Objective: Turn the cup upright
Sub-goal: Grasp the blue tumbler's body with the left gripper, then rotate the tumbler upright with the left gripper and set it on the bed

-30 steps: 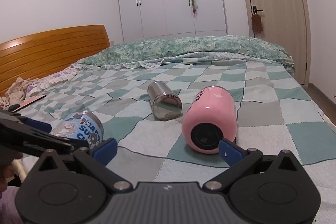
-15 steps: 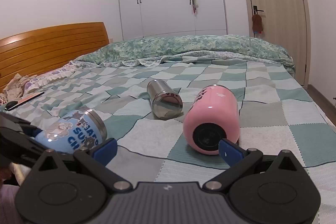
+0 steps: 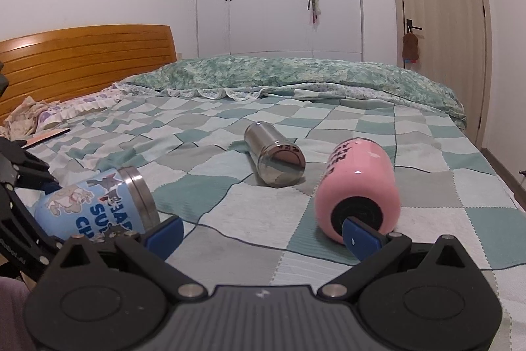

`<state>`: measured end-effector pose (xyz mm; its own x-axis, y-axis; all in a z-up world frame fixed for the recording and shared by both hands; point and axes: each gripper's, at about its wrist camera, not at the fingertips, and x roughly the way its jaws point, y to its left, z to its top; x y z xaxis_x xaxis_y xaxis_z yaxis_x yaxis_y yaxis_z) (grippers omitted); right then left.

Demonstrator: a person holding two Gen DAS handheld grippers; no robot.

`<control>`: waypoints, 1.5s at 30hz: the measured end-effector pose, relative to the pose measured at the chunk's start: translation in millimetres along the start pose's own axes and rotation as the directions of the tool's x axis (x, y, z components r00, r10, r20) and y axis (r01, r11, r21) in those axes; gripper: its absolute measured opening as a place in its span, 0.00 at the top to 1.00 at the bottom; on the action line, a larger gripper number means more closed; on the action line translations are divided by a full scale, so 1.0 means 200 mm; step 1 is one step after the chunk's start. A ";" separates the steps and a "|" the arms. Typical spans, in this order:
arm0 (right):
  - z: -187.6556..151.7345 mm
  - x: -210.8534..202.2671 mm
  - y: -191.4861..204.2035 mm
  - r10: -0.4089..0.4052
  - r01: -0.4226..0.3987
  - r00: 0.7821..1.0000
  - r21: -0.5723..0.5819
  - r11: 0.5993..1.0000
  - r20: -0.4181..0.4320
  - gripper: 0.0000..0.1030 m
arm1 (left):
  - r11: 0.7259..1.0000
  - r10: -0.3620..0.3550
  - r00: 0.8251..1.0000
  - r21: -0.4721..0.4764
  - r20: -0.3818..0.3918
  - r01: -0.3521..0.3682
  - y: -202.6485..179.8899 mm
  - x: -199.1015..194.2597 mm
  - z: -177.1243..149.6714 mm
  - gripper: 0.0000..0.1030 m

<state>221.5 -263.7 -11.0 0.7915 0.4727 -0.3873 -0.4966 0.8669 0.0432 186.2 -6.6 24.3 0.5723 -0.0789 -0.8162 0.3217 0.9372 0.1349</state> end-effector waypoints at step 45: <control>-0.06 -0.21 0.20 0.023 -0.023 0.993 -0.005 1.000 0.118 0.00 | 0.959 0.165 0.879 -0.280 0.447 -0.038 0.12 -0.36 0.00 0.18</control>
<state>163.9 -249.8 -5.0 0.8162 0.5080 -0.2751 -0.5164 0.8551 0.0470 153.7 20.7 86.2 0.8932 -0.0663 -0.4447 0.0755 0.9971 0.0028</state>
